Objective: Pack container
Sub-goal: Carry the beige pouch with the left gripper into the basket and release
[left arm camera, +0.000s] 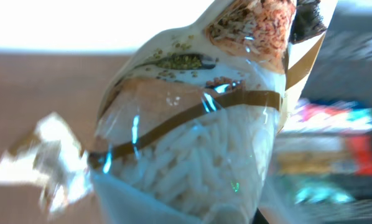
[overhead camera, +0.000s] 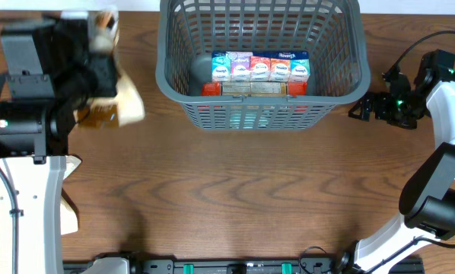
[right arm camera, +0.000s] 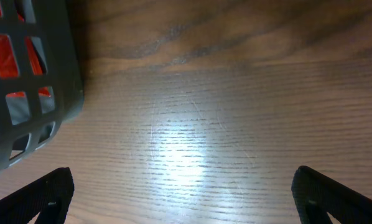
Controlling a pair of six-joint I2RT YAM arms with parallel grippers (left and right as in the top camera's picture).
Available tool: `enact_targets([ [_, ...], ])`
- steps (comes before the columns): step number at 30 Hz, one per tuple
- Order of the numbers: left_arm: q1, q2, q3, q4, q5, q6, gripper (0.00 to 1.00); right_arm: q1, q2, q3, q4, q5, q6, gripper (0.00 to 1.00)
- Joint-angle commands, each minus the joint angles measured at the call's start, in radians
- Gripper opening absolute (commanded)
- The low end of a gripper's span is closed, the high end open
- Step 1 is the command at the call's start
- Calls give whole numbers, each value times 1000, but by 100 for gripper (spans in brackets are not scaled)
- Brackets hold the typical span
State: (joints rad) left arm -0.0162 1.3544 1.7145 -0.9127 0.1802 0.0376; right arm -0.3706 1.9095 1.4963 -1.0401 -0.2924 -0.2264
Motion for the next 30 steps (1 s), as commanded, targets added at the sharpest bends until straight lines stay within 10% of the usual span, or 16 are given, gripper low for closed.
enact_targets([
  [1,-87,58,156,4,18,-3,6,5,-3,-2,4,-10,9,99],
  [13,-472,297,416,24,11,470,6,5,-3,-2,7,-10,9,99],
  [22,-505,526,416,27,22,910,6,5,-3,-2,15,-10,8,99],
  [30,-504,710,416,5,23,928,6,5,-3,-2,11,-9,1,99],
])
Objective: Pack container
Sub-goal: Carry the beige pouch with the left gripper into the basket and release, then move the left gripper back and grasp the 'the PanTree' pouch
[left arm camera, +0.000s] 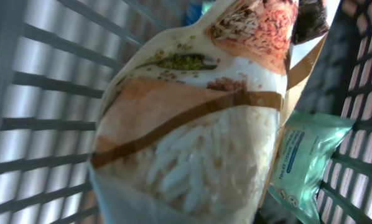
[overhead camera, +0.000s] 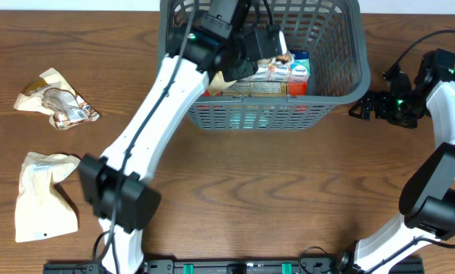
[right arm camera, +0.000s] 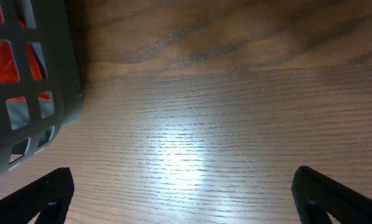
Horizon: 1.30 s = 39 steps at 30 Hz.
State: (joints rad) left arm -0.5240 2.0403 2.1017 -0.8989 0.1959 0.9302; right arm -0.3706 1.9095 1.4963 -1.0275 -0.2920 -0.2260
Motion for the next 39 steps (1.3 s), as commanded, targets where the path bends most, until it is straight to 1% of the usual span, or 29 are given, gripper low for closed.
enact_targets([
  [1,3,47,29,-29,8,33,6,5,-3,-2,-2,-10,1,99],
  [6,4,123,28,-142,18,26,7,5,-3,-2,-2,-10,1,99],
  [7,4,132,28,-159,18,24,10,5,-3,-2,-2,-10,1,99],
  [8,4,140,28,-173,18,15,21,5,-3,-2,-2,-10,1,99],
  [9,4,143,28,-185,18,-6,29,5,-3,-2,-2,-10,1,99],
  [13,4,132,29,-194,18,-12,37,5,-3,-2,-3,-10,1,99],
  [14,4,118,29,-194,17,-20,51,5,-3,-2,-3,-10,1,99],
  [15,4,108,30,-193,17,-32,60,5,-3,-2,-5,-11,1,99],
  [16,4,95,32,-193,17,-45,63,5,-3,-2,-6,-11,1,99],
  [19,5,31,49,-193,-20,-89,68,5,-3,-2,-9,-11,1,99],
  [24,7,-133,61,-162,-141,-90,75,5,-3,-2,-9,-11,1,99],
  [29,41,-319,61,-143,-220,-101,77,5,-3,-2,-9,-10,1,99],
  [31,84,-383,61,-143,-274,-185,77,5,-3,-2,-9,-11,1,99],
  [32,119,-414,61,-145,-309,-267,78,5,-3,-2,-9,-10,1,99],
  [33,156,-437,61,-151,-332,-346,80,5,-3,-2,-9,-11,1,99],
  [35,252,-477,61,-187,-343,-466,82,5,-3,-2,-9,-11,1,99],
  [37,360,-502,61,-230,-342,-539,82,5,-3,-2,-9,-11,1,99],
  [39,467,-508,61,-275,-342,-584,82,5,-3,-2,-8,-11,1,99],
])
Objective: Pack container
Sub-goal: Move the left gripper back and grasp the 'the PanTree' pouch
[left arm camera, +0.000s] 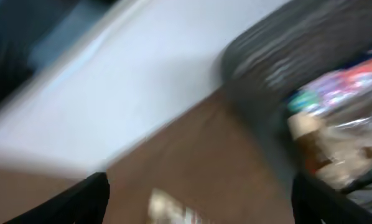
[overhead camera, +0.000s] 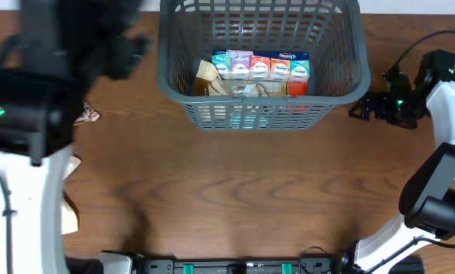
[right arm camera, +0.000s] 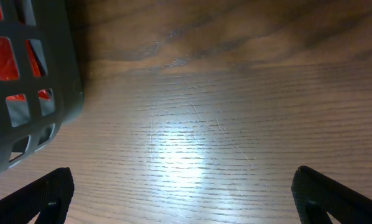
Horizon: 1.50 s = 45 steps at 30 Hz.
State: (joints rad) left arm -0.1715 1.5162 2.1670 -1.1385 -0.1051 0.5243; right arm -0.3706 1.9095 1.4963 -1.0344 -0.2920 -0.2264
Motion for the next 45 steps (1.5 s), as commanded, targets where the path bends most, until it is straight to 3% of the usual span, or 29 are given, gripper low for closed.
enact_targets([
  [1,161,18,-5,-51,-41,-205,82,5,-3,-2,-1,-11,2,99],
  [8,444,108,-26,-76,-37,-493,85,5,-3,-2,-1,-11,1,99],
  [17,555,374,-26,-72,-38,-720,86,5,-3,-2,-2,-11,1,99],
  [29,566,673,-26,-14,-34,-748,86,5,-3,-2,-13,-11,2,99],
  [45,584,866,-26,65,-22,-791,86,5,-3,-2,-13,-10,2,99],
])
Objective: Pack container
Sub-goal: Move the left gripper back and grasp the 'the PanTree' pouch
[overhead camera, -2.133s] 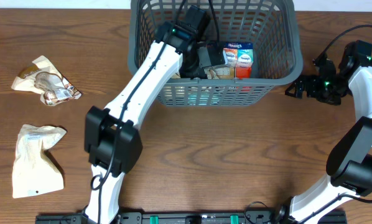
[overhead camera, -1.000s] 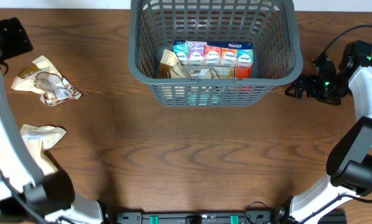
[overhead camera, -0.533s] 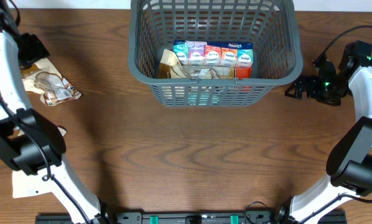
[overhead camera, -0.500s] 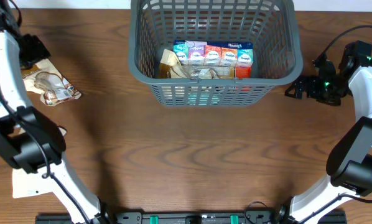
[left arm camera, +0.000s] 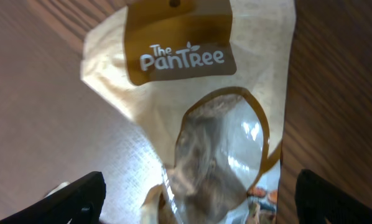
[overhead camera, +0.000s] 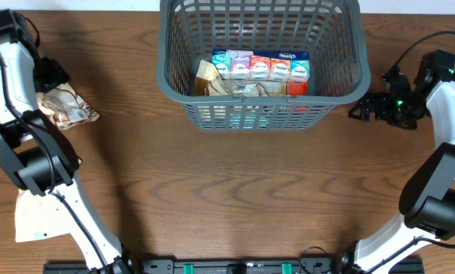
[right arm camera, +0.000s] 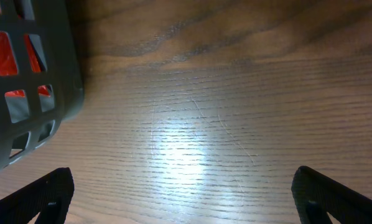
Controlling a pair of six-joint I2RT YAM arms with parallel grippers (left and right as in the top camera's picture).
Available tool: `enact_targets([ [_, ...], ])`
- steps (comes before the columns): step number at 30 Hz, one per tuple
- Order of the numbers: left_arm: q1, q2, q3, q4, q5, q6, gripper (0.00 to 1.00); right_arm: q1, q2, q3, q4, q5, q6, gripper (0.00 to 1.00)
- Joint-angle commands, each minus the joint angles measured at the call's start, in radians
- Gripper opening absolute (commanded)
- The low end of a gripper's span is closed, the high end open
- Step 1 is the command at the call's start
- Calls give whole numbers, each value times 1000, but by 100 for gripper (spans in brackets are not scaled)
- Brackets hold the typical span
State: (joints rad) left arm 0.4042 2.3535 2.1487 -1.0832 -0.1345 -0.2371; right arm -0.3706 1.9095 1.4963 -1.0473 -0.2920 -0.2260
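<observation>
The grey basket (overhead camera: 262, 106) at the top centre holds a row of small cartons (overhead camera: 259, 67) and a rice pouch (overhead camera: 207, 76) at its left end. A tan "The Pantree" pouch (overhead camera: 69, 107) lies on the table at the far left. It fills the left wrist view as the pouch (left arm camera: 192, 118). My left gripper (overhead camera: 54, 79) hangs open just above it, its fingers (left arm camera: 74, 199) either side of the pouch with nothing held. My right gripper (overhead camera: 358, 109) is open and low over bare table right of the basket, fingers (right arm camera: 37, 196) wide apart.
A white pouch (overhead camera: 31, 217) lies at the lower left, partly behind my left arm. The basket's corner (right arm camera: 30, 74) shows at the left of the right wrist view. Brown wood table (overhead camera: 250, 198) stretches in front of the basket.
My left arm was a blur at the left of the basket, gripper empty. Now it is still, open over the Pantree pouch at the far left. The right arm has not moved.
My left gripper first held the rice pouch at the left of the table. It then held that pouch inside the basket. Later the pouch lay in the basket and the gripper was outside, empty. Now it hangs open over the Pantree pouch.
</observation>
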Motion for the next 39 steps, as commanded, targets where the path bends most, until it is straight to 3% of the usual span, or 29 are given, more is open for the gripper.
enact_targets([
  [1,10,37,-8,14,20,-31,86,5,-3,-2,0,-10,1,99],
  [16,16,138,-13,33,48,-39,85,5,-3,-2,-8,-10,2,99],
  [17,16,138,-13,35,48,-39,78,5,-3,-2,-8,-10,2,99],
  [21,16,138,-13,38,48,-39,30,5,-3,-2,-8,-10,2,99],
  [23,16,138,-13,38,48,-39,19,5,-3,-2,-8,-10,2,99],
  [24,16,138,-13,38,48,-39,6,5,-3,-2,-9,-10,2,99],
  [39,-3,34,-11,-8,173,2,6,5,-3,-2,-15,-10,8,99],
])
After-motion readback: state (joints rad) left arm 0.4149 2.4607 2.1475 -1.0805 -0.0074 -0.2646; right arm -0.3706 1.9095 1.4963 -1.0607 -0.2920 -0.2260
